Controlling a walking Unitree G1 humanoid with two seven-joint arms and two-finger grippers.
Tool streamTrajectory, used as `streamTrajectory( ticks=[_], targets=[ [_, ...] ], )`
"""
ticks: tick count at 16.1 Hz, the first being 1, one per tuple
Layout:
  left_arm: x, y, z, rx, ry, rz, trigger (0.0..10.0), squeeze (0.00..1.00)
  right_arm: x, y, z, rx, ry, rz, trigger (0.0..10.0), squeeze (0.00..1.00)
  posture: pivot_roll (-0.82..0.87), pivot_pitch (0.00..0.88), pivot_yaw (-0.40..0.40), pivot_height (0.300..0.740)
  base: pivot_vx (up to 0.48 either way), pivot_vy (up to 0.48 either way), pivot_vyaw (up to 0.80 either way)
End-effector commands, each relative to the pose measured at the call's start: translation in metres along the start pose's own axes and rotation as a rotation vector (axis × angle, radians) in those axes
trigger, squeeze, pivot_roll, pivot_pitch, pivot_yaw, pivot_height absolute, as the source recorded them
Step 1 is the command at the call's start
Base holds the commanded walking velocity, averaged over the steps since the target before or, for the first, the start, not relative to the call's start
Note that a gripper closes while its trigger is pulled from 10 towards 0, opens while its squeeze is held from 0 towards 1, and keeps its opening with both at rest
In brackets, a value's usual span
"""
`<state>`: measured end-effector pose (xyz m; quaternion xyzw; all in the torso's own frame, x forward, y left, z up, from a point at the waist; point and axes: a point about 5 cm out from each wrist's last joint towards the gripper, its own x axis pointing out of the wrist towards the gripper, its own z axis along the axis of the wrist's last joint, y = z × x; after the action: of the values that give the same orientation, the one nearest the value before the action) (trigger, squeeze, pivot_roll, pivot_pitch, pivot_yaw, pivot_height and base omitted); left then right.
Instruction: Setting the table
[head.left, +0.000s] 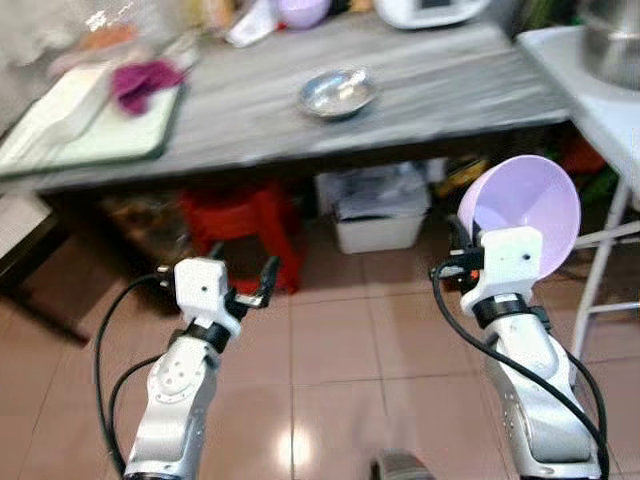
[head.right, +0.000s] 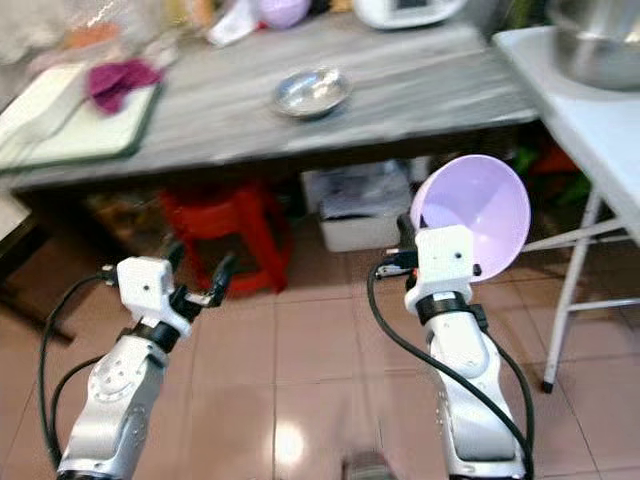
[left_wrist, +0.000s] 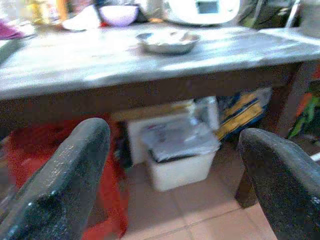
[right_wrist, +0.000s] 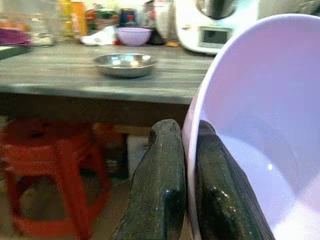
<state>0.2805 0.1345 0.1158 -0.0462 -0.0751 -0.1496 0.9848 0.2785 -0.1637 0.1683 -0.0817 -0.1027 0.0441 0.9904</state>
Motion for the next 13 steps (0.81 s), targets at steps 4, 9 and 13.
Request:
streamTrajectory(
  ticks=[4,9,13],
  targets=[
    [-0.0031,-0.0002,-0.0054,-0.008,0.024,-0.003,10.0,0.0,0.0023,-0.0001,0.006,-0.005,-0.026,0.01,10.0,0.0,-0.18,0.145,0.095,0.74,0.48,0.0,0.0],
    [-0.0023,-0.0002,-0.0048,-0.007,0.02,-0.003,10.0,0.0,0.0031,0.0039,0.0105,-0.005,-0.045,0.043,10.0,0.0,-0.18,0.147,0.096,0.74,0.48,0.0,0.0],
    [0.0005,-0.0007,-0.0036,-0.009,0.016,-0.009,10.0,0.0,0.0046,0.0054,0.0144,-0.005,-0.063,0.05,10.0,0.0,-0.19,0.148,0.1,0.74,0.48,0.0,0.23]
  ],
)
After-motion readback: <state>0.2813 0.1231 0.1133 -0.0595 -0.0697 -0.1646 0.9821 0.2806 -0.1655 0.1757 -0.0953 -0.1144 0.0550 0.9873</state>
